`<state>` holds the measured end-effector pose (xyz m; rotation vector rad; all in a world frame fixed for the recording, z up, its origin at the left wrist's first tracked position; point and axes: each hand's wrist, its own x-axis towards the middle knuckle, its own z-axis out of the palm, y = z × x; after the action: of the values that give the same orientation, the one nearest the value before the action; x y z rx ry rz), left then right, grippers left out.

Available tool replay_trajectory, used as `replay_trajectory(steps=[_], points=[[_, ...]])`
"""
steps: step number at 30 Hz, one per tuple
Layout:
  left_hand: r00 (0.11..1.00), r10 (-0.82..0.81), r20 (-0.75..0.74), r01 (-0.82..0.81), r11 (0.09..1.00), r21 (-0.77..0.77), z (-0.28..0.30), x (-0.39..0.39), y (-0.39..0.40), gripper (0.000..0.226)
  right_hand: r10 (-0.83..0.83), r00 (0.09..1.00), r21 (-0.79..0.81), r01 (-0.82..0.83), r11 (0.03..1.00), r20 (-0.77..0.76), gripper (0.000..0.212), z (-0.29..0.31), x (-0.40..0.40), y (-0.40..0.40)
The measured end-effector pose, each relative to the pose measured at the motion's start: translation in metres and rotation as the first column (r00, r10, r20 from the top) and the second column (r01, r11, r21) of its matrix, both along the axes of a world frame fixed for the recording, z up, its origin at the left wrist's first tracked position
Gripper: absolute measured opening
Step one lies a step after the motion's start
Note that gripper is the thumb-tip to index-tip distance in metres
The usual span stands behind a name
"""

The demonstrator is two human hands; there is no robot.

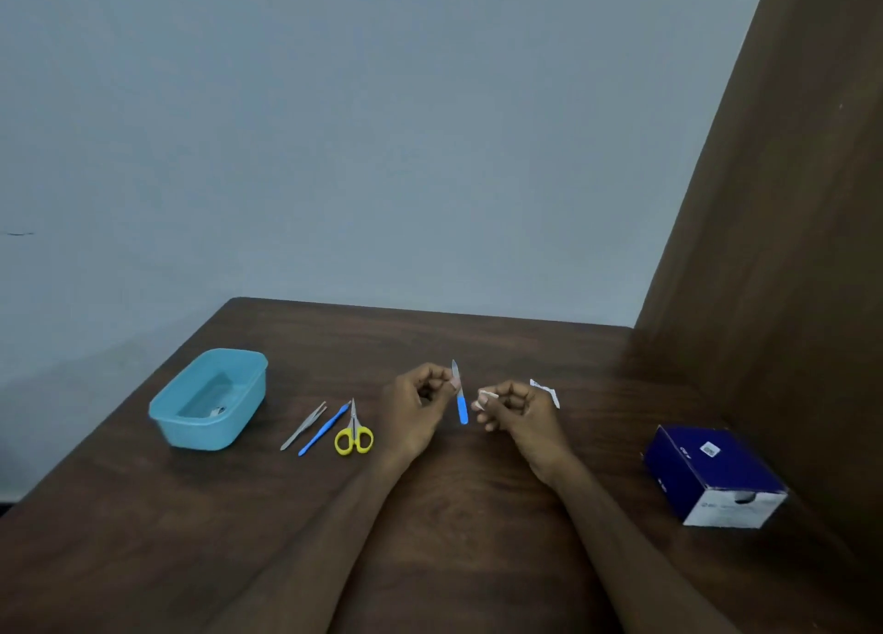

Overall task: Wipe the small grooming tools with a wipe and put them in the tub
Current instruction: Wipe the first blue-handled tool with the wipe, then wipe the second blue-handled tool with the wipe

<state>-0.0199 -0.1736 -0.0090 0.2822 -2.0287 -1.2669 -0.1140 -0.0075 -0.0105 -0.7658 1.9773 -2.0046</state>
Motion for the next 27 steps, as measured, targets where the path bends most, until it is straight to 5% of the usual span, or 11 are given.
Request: replay_trajectory(steps=[9,18,23,27], points=[[0.978,0.186,0.097,-0.155,0.952,-0.266,0.037,0.068,-0.022,0.005,-0.073,0.980,0.205,0.111,0.972,-0.186,0.011,0.001,0.018,-0.010],[0.861,0.465,0.206,-0.379,0.857,-0.350,0.090,0.154,-0.098,0.009,0.012,0.991,0.087,0.000,0.996,-0.136,0.011,-0.008,0.086,-0.078],[0.682,0.666,0.302,-0.551,0.740,-0.385,0.109,0.175,-0.144,0.010,-0.026,0.992,0.048,0.032,0.998,-0.121,0.009,-0.022,0.079,-0.076],[0.568,0.685,0.457,-0.541,0.729,-0.420,0.117,0.170,-0.166,0.008,-0.005,0.994,0.013,0.006,1.000,-0.105,0.009,-0.020,0.079,-0.073]])
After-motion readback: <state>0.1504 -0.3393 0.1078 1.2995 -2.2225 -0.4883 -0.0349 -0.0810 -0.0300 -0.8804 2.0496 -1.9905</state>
